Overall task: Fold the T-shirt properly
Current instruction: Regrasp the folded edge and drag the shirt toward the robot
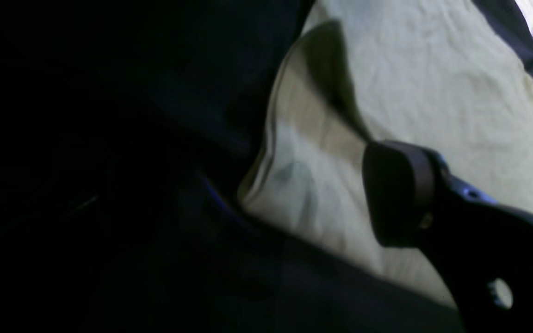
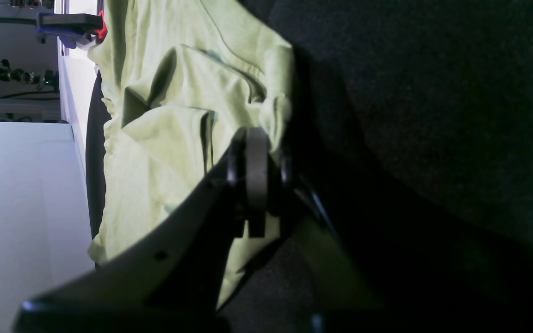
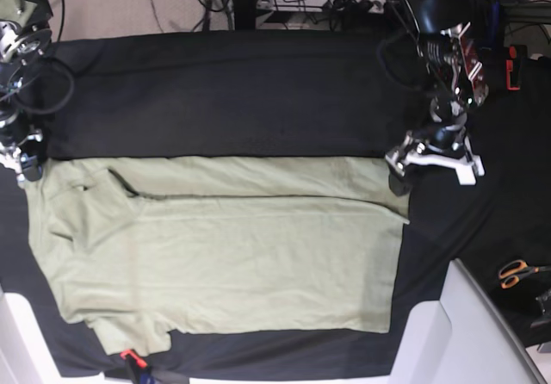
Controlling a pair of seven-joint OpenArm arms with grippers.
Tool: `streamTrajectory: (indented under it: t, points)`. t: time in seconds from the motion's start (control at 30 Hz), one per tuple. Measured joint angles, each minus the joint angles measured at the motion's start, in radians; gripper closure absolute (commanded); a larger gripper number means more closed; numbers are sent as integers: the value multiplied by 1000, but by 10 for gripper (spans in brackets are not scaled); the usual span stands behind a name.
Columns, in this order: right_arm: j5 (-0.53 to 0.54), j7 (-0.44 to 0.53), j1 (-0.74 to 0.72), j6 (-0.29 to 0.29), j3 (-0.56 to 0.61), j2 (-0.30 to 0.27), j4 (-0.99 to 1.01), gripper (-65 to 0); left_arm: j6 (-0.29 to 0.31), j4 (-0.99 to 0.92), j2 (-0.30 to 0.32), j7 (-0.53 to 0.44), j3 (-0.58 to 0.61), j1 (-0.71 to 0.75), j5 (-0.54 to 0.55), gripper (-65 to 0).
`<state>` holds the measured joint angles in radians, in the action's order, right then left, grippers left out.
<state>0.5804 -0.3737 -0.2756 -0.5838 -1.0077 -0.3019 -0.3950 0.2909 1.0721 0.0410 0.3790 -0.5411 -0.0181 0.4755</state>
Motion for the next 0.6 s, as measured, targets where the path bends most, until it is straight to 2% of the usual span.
streamTrajectory:
  t: [0.2, 0.23, 0.43, 0.6]
  points:
    - [0, 0, 0, 0, 0, 0, 0, -2, 0, -6, -26, -18, -1, -13, 0, -650]
    - [0, 0, 0, 0, 0, 0, 0, -2, -1, -7, -31, -17, -1, -16, 0, -625]
    - [0, -19, 0, 0, 0, -2, 0, -2, -3, -18, -44, 16, 1, -26, 2, -329]
    - [0, -21, 0, 0, 0, -2, 0, -2, 1, -77, -44, 12, -2, -46, 4, -160]
